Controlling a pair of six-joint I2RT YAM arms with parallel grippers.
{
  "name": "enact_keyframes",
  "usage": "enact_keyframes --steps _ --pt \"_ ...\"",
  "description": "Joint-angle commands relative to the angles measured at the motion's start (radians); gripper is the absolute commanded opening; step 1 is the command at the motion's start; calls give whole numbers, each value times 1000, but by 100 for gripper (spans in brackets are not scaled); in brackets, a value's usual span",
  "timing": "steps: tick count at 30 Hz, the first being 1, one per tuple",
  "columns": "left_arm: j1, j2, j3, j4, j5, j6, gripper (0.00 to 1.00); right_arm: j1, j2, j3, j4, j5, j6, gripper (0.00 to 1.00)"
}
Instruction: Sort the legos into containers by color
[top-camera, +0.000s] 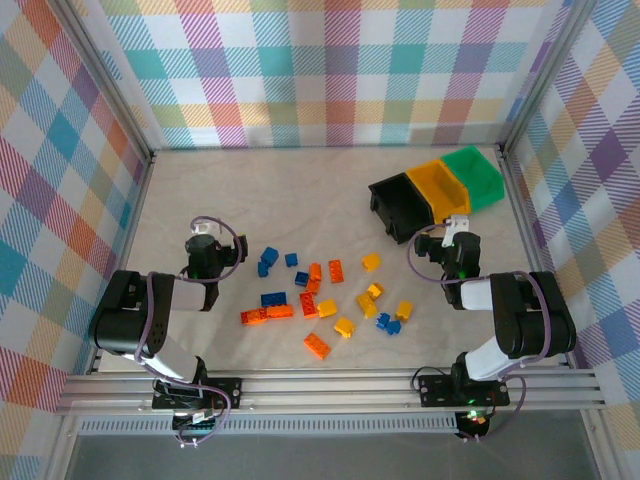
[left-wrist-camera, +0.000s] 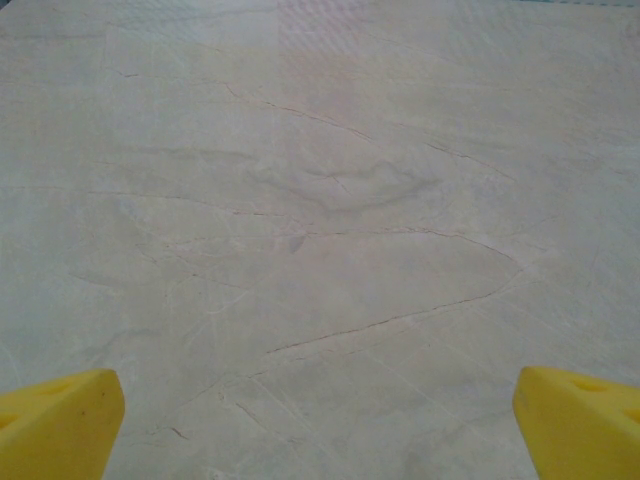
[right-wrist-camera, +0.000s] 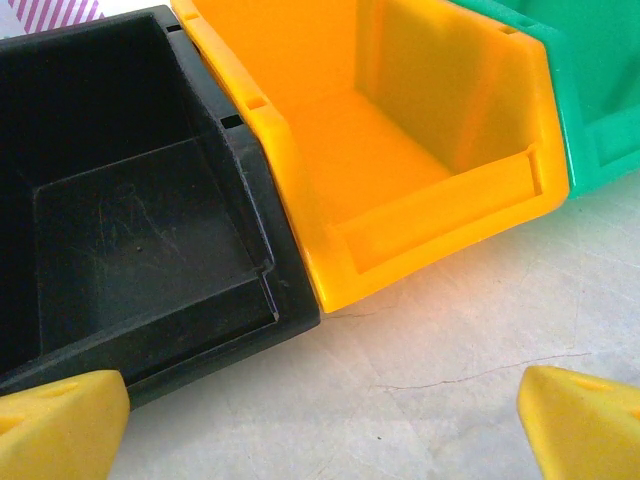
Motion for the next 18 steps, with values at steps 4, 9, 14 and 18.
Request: enact_keyframes --steps 4,9,14,18 --pt "11 -5 17 8 18 7 100 -10 6 24 33 -32 9 100" --pt "-5 -140 72 -207 -9 15 100 -10 -157 62 -164 10 23 100" --pt "-14 -269 99 -306 -16 -22 100 -10 -281 103 -374 101 124 100" --pt "-14 -328 78 -231 -48 -118 100 -10 -308 171 -522 241 194 100"
